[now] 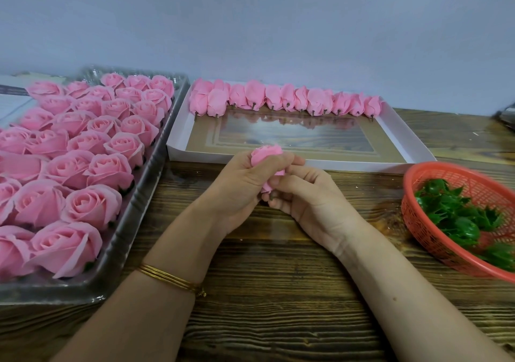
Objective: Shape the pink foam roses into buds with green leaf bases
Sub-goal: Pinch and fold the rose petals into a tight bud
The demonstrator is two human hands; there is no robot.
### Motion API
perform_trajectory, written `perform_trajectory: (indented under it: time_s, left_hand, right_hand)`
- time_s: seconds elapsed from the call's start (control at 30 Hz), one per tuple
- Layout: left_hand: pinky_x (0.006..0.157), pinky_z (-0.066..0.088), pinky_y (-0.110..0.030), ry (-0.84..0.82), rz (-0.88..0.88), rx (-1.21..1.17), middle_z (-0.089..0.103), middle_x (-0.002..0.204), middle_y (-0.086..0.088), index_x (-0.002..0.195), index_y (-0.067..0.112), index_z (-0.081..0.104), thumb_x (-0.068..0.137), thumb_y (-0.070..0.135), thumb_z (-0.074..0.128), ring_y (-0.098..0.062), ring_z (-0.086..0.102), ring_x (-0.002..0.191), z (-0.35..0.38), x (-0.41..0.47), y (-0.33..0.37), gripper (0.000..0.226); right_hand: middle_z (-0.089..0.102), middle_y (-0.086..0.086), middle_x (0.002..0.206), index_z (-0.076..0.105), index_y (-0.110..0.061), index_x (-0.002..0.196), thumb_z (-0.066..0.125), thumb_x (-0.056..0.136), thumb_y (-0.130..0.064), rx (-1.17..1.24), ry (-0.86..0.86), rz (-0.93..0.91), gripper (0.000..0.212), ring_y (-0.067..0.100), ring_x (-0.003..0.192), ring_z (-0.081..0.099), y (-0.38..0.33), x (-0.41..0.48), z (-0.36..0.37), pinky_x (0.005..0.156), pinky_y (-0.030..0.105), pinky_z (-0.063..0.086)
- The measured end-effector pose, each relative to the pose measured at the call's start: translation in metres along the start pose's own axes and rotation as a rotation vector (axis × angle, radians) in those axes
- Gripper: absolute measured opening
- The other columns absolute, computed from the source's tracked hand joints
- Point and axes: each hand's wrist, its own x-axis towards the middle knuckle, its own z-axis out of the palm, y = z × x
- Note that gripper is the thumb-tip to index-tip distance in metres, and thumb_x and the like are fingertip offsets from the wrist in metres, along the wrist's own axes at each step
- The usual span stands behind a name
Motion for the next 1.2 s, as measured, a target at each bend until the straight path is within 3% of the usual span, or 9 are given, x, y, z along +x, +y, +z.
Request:
perform_trajectory:
  time_s: [0.13, 0.33, 0.53, 0.67, 0.73, 0.87, 0.97, 1.1, 1.2]
  left_hand:
    - [0.056, 0.036, -0.026, 0.048, 0.009, 0.007, 0.057, 0.091, -0.019, 0.102, 0.004, 0.072, 0.083, 0.029, 0.064, -0.021, 0.046, 0.071, 0.000, 0.001, -0.001, 0.033]
    - [0.065, 0.040, -0.033, 0.096, 0.013, -0.023, 0.065, 0.092, -0.021, 0.098, 0.006, 0.072, 0.093, 0.024, 0.059, -0.026, 0.056, 0.080, 0.002, 0.002, -0.003, 0.023]
    - [0.068, 0.045, -0.033, 0.074, 0.052, 0.001, 0.066, 0.100, -0.017, 0.070, 0.021, 0.076, 0.091, 0.024, 0.060, -0.024, 0.057, 0.086, 0.001, 0.002, -0.003, 0.027]
    - [0.071, 0.049, -0.030, 0.189, 0.107, 0.027, 0.067, 0.086, -0.009, 0.086, 0.005, 0.073, 0.093, 0.019, 0.061, -0.021, 0.059, 0.082, 0.002, 0.005, -0.007, 0.020]
    - [0.068, 0.051, -0.021, 0.250, 0.178, 0.106, 0.068, 0.073, 0.002, 0.080, 0.011, 0.071, 0.092, 0.017, 0.063, -0.008, 0.062, 0.072, 0.001, 0.007, -0.010, 0.016]
    - [0.057, 0.049, -0.015, 0.261, 0.283, 0.254, 0.065, 0.065, 0.002, 0.080, 0.011, 0.066, 0.093, 0.013, 0.063, -0.004, 0.059, 0.059, 0.001, 0.008, -0.013, 0.014]
    - [0.053, 0.048, -0.016, 0.208, 0.313, 0.328, 0.063, 0.060, 0.003, 0.080, 0.011, 0.066, 0.093, 0.011, 0.063, -0.004, 0.057, 0.053, 0.003, 0.007, -0.015, 0.013]
    - [0.063, 0.053, -0.036, 0.158, 0.354, 0.454, 0.070, 0.074, -0.008, 0.097, 0.002, 0.071, 0.085, 0.022, 0.069, -0.011, 0.060, 0.063, 0.006, 0.008, -0.019, 0.024]
    - [0.078, 0.055, -0.047, 0.148, 0.353, 0.517, 0.074, 0.089, -0.005, 0.096, 0.012, 0.073, 0.077, 0.026, 0.069, -0.021, 0.069, 0.084, 0.007, 0.007, -0.020, 0.024]
  right_hand:
    - [0.066, 0.007, 0.071, 0.073, -0.007, 0.079, 0.072, 0.072, -0.007, 0.021, 0.015, -0.018, 0.007, 0.014, 0.067, 0.063, 0.002, 0.001, 0.001, 0.064, 0.019, 0.053]
    - [0.065, 0.008, 0.068, 0.069, 0.004, 0.093, 0.080, 0.060, -0.013, 0.001, 0.109, -0.050, 0.039, 0.017, 0.066, 0.059, 0.005, 0.002, 0.001, 0.063, 0.019, 0.052]
    - [0.063, 0.008, 0.069, 0.069, 0.001, 0.090, 0.076, 0.064, -0.011, -0.009, 0.085, -0.066, 0.029, 0.015, 0.064, 0.056, 0.004, 0.000, 0.000, 0.065, 0.020, 0.049]
    - [0.065, 0.008, 0.072, 0.067, -0.003, 0.087, 0.073, 0.073, -0.008, 0.023, 0.176, -0.068, 0.016, 0.014, 0.064, 0.057, 0.003, 0.002, -0.001, 0.059, 0.020, 0.048]
    - [0.066, 0.004, 0.070, 0.066, -0.007, 0.083, 0.066, 0.075, -0.009, 0.031, 0.265, -0.104, 0.009, 0.012, 0.061, 0.055, 0.001, 0.002, -0.004, 0.057, 0.021, 0.047]
    - [0.059, -0.005, 0.060, 0.063, -0.010, 0.086, 0.068, 0.070, -0.011, 0.038, 0.337, -0.163, 0.018, 0.007, 0.059, 0.053, -0.003, 0.002, -0.008, 0.059, 0.020, 0.044]
    - [0.059, 0.003, 0.065, 0.061, -0.007, 0.088, 0.076, 0.072, -0.016, 0.017, 0.277, -0.196, 0.024, 0.016, 0.063, 0.056, -0.002, 0.002, -0.004, 0.063, 0.025, 0.045]
    - [0.066, 0.015, 0.077, 0.062, -0.002, 0.089, 0.074, 0.066, -0.025, 0.024, 0.252, -0.200, 0.034, 0.028, 0.069, 0.058, -0.001, 0.001, 0.002, 0.065, 0.031, 0.051]
    - [0.064, 0.022, 0.087, 0.061, 0.003, 0.098, 0.074, 0.066, -0.020, 0.007, 0.277, -0.182, 0.041, 0.032, 0.084, 0.059, 0.001, 0.001, 0.003, 0.076, 0.040, 0.050]
